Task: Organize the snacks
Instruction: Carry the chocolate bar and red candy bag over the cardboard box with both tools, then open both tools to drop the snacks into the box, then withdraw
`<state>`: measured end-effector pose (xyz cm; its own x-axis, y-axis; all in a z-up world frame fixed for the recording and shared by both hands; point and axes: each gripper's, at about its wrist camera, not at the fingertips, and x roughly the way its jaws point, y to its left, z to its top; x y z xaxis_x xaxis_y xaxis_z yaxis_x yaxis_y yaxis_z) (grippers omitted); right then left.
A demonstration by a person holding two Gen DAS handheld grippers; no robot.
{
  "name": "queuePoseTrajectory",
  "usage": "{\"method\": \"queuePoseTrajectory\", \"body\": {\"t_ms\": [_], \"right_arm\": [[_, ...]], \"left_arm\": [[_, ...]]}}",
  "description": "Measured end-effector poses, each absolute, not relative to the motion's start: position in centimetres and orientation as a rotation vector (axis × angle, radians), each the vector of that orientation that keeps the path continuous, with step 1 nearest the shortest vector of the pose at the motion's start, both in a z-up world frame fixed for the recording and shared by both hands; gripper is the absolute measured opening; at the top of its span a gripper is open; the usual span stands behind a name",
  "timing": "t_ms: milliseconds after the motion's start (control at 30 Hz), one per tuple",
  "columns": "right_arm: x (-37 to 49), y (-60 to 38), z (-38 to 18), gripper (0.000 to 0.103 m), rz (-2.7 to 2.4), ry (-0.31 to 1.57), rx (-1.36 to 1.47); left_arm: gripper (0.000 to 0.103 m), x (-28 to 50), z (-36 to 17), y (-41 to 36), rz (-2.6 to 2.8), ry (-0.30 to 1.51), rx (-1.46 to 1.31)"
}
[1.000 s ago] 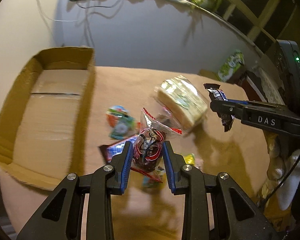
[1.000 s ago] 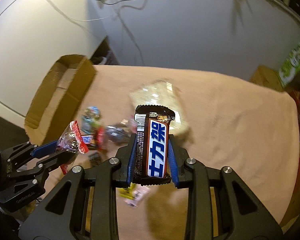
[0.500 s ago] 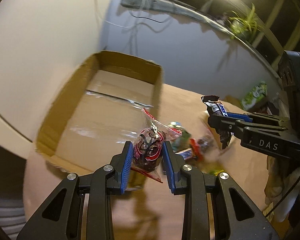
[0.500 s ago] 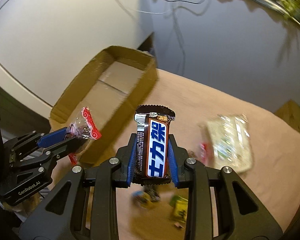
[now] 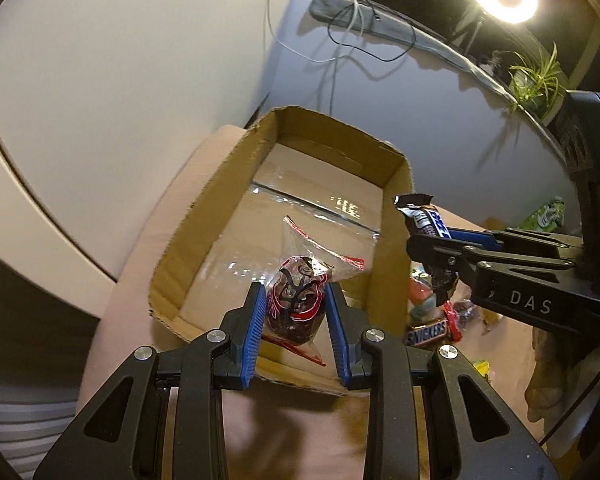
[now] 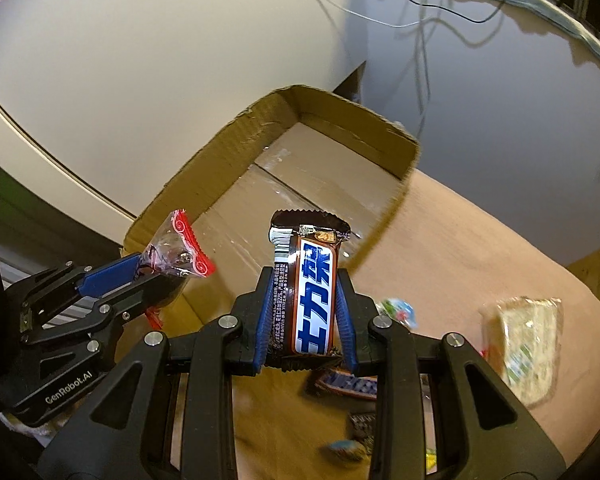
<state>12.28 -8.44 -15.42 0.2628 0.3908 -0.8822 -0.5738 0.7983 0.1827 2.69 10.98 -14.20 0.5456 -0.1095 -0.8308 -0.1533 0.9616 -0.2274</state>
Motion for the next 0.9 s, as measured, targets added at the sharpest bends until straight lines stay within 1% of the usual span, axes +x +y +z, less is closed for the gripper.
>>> {"method": "queuePoseTrajectory", "body": {"t_ms": [267, 533, 567, 633, 667, 700, 900], "right_arm": [[12.9, -5.7, -16.8, 0.030, 0.672, 1.161, -0.221], [13.2, -5.1, -17.0, 0.031, 0.684, 1.163, -0.236], [13.1, -5.0, -17.0, 0.033, 0.684, 1.161, -0.238], [13.1, -5.0, -16.8, 0.045, 0.681, 1.152, -0.240], [13.1, -5.0, -16.7, 0.053, 0.679, 1.143, -0.238], [13.1, -5.1, -16.5, 0.055, 0.679, 1.137, -0.235], [13.2, -5.9, -16.0, 0.056, 0.666, 1.127, -0.217]], "left_arm": [[0.029, 2.9, -14.8, 12.1, 0.051, 1.010, -0.310], [0.031, 3.0, -14.7, 12.3, 0.058, 1.009, -0.302], [0.032, 3.0, -14.7, 12.3, 0.058, 1.009, -0.302], [0.041, 3.0, -14.6, 12.3, 0.066, 1.007, -0.299], [0.042, 2.9, -14.6, 12.3, 0.069, 1.005, -0.299], [0.042, 2.9, -14.5, 12.4, 0.072, 1.003, -0.298], [0.042, 2.8, -14.3, 12.5, 0.076, 0.998, -0.300]]}}
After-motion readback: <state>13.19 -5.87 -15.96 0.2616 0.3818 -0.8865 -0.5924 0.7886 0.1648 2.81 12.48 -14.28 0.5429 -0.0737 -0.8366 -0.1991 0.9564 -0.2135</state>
